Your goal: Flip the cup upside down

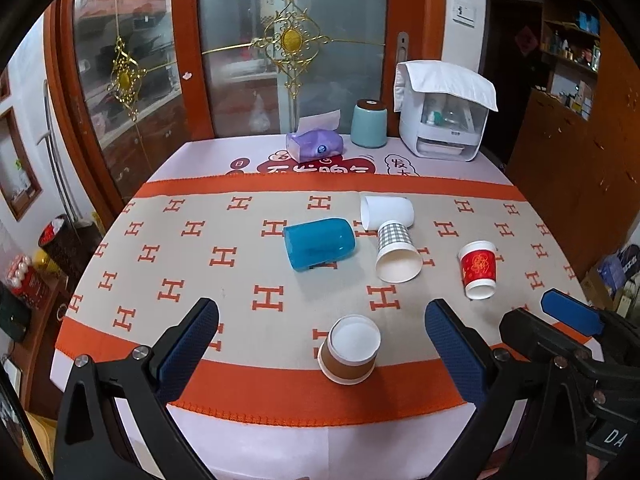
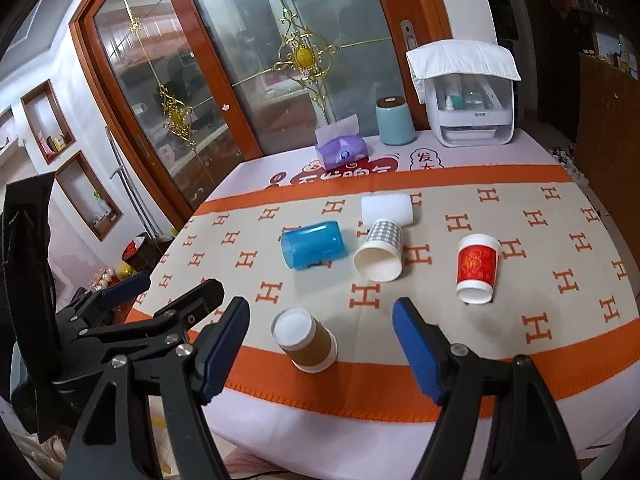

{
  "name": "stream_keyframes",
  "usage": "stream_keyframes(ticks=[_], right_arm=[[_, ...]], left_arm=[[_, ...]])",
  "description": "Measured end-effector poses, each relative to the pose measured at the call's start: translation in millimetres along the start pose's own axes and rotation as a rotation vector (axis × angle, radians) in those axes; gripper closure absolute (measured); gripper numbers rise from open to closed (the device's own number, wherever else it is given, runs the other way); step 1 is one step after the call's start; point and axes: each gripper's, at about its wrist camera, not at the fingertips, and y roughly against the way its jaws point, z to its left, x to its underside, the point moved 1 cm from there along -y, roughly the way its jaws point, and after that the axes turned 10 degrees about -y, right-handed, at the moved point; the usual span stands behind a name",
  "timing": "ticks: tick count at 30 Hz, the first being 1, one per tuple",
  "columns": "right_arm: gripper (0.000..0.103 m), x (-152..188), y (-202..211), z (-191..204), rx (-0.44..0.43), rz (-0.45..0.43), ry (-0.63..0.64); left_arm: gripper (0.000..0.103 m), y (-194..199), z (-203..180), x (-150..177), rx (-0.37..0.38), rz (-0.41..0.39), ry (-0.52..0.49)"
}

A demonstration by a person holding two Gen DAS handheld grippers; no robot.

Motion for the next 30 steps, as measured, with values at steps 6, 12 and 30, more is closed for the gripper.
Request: stream_keyframes(ticks=[6,12,30], right_arm=[[0.029,-5,6,4,-0.019,-0.02,0.0],[0.028,-2,11,8,-0.001,-0.055,0.012],[0.028,0,12,4,0.036,-0.071,-0.001]], left_arm=[[0.001,7,2,-8,-0.017,-0.006,0.016],[0.001,12,2,-11,-0.052,-0.013,0.021],[0.001,6,-3,-12,-0.062,0.026,0.008]])
